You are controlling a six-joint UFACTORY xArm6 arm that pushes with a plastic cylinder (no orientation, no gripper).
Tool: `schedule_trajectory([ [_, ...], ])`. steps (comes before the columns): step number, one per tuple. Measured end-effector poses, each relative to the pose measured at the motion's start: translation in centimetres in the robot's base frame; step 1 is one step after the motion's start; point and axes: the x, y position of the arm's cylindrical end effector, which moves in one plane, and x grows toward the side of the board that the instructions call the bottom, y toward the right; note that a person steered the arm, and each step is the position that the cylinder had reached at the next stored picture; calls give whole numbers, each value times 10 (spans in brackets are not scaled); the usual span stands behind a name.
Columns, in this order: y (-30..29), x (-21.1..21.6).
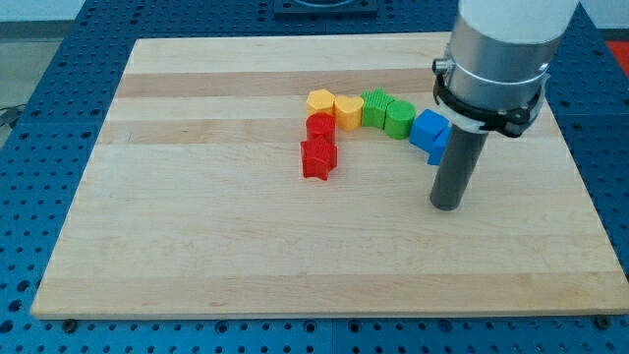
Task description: Slide the triangle to the bottom left of the cube
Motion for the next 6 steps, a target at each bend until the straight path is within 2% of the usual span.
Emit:
schedule_trajectory([
  [1,28,-20],
  [2,58,-14],
  [3,87,-45],
  [4,90,-81],
  [6,52,-81],
])
